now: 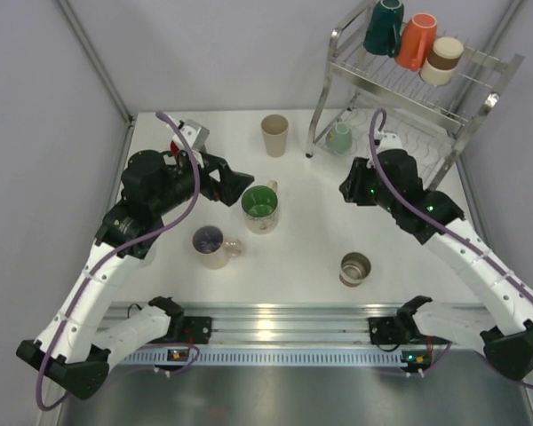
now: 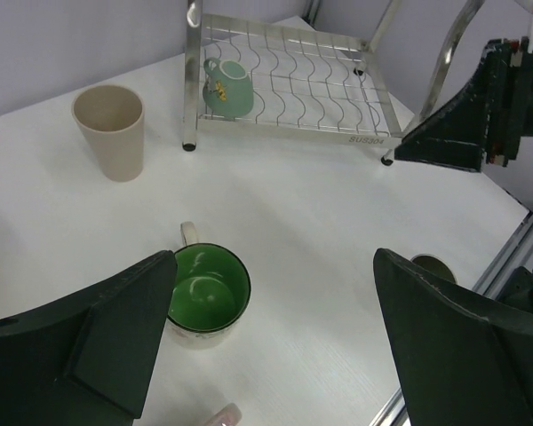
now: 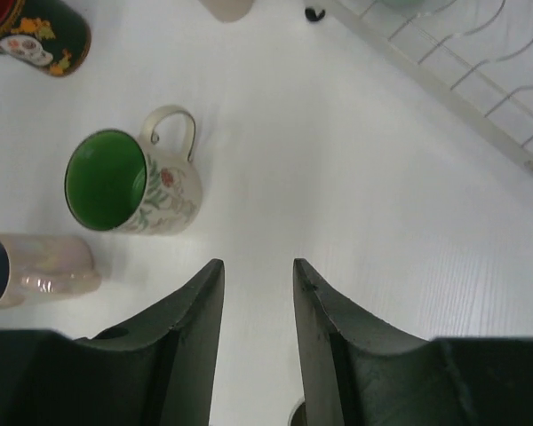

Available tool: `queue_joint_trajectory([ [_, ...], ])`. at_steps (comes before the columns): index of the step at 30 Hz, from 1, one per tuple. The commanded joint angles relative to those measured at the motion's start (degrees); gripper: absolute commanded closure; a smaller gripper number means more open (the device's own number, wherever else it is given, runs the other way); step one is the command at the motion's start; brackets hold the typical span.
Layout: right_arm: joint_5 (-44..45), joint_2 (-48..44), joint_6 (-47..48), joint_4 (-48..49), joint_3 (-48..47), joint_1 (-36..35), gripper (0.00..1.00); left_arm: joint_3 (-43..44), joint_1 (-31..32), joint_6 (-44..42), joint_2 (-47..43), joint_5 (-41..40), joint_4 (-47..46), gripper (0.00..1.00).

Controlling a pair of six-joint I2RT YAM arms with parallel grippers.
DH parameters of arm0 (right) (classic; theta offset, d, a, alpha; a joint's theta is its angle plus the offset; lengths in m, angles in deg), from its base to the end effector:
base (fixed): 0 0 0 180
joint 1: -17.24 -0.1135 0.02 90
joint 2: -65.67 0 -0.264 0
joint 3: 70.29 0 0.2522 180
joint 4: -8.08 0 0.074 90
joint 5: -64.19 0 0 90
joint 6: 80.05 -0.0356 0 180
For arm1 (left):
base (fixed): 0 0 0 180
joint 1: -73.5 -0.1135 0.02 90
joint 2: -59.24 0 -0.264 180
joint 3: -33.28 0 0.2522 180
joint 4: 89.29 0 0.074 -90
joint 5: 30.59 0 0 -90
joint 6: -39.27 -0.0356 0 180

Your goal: Load the cups into the dish rack

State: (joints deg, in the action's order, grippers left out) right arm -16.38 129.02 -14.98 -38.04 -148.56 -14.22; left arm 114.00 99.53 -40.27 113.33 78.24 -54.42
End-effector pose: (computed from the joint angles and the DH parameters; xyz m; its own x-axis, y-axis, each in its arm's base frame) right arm 0.2066 0.1196 0.3579 -0.5673 0.1404 -0.8114 -0.1722 0.9434 0.2836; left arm 0.1721 -0.0969 0.4249 -0.2542 -0.0671 -0.9648 0.6673 0.7099 -0.2252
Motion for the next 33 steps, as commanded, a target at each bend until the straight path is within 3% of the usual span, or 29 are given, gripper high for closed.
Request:
queue_joint_trajectory([
  [1, 0.3, -3.1, -4.6, -11.7, 2.9, -2.9, 0.62, -1.0, -0.1, 0.3, -0.7, -0.8, -1.2, 0.02],
  [12, -3.3, -11.8, -10.6, -23.2, 11.4, -10.3, 0.59, -2.4, 0.0, 3.3, 1.4, 0.3, -1.2, 0.05],
  [19, -4.6, -14.4, -14.2, -19.5, 17.3, -16.4, 0.56, -2.7, -0.1, 4.3, 1.6, 0.2, -1.2, 0.06],
  [21, -6.4, -13.3, -14.2, -17.4, 19.0, -18.0, 0.55, -2.7, 0.0, 4.4, 1.7, 0.1, -1.2, 0.06],
  [33, 3.6, -4.2, -13.0, -17.0, 18.6, -22.0, 0.56, -1.8, 0.0, 4.6, 1.2, 0.1, -1.2, 0.07],
])
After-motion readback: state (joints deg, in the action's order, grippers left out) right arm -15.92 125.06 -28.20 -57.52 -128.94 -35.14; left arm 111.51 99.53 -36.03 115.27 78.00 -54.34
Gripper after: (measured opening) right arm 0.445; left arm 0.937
